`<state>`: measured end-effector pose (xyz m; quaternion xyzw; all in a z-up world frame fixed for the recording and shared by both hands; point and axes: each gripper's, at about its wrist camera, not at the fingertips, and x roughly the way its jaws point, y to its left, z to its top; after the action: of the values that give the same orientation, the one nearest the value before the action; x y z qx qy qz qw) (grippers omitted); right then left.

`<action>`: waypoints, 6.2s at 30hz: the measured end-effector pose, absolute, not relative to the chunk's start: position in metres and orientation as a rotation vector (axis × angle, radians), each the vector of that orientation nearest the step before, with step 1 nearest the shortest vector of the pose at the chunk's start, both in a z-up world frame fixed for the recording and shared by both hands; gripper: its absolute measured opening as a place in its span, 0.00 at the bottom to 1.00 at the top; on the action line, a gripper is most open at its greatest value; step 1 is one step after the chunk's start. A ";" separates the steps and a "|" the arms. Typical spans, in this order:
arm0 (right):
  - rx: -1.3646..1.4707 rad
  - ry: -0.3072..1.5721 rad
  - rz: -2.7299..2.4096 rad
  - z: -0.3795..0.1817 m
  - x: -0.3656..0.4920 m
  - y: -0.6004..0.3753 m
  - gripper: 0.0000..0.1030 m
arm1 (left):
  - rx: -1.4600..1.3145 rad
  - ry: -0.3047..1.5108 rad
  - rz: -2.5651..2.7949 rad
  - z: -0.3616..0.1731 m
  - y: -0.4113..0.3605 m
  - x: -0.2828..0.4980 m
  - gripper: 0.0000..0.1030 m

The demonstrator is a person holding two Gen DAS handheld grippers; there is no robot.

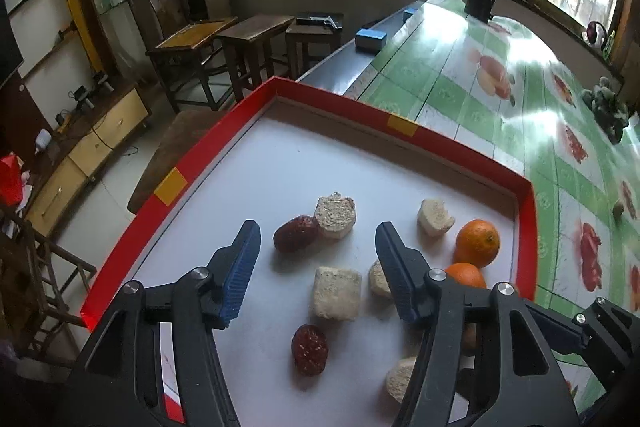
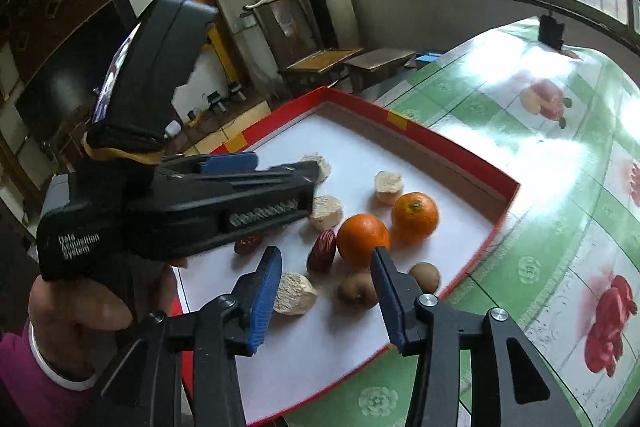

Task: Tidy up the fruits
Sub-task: 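Open the left gripper over the tray while the right gripper releases its date there, then move both grippers back over the last kiwi and block on the table, then grasp the brown kiwi with the left gripper while the right gripper grasps the beige block, then carry the kiwi with the left gripper while the right gripper carries the block to the tray, then open the left gripper over the tray while the right gripper releases the block there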

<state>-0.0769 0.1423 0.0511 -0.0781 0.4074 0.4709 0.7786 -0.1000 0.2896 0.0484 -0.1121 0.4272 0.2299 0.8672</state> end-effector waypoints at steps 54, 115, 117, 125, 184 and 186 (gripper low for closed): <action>-0.175 0.952 0.295 0.022 0.106 -0.185 0.24 | -0.004 1.014 -0.214 0.040 -0.033 0.096 0.58; -0.125 0.890 0.728 0.071 -0.072 0.032 0.24 | -0.092 0.829 0.324 0.062 0.196 -0.116 0.19; -0.137 0.891 0.744 0.070 -0.070 0.043 0.24 | -0.093 0.825 0.354 0.061 0.207 -0.120 0.19; -0.191 0.894 0.797 0.069 -0.067 0.085 0.24 | -0.113 0.825 0.408 0.054 0.237 -0.133 0.19; -0.211 0.862 0.911 0.079 -0.057 0.162 0.31 | -0.130 0.732 0.471 0.054 0.243 -0.159 0.59; -0.192 0.852 0.898 0.083 -0.062 0.151 0.32 | -0.129 0.725 0.472 0.058 0.240 -0.161 0.59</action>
<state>-0.0625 0.1509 0.0829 -0.0896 0.3989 0.4204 0.8100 -0.1613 0.2397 0.0583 -0.0625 0.3512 0.2287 0.9058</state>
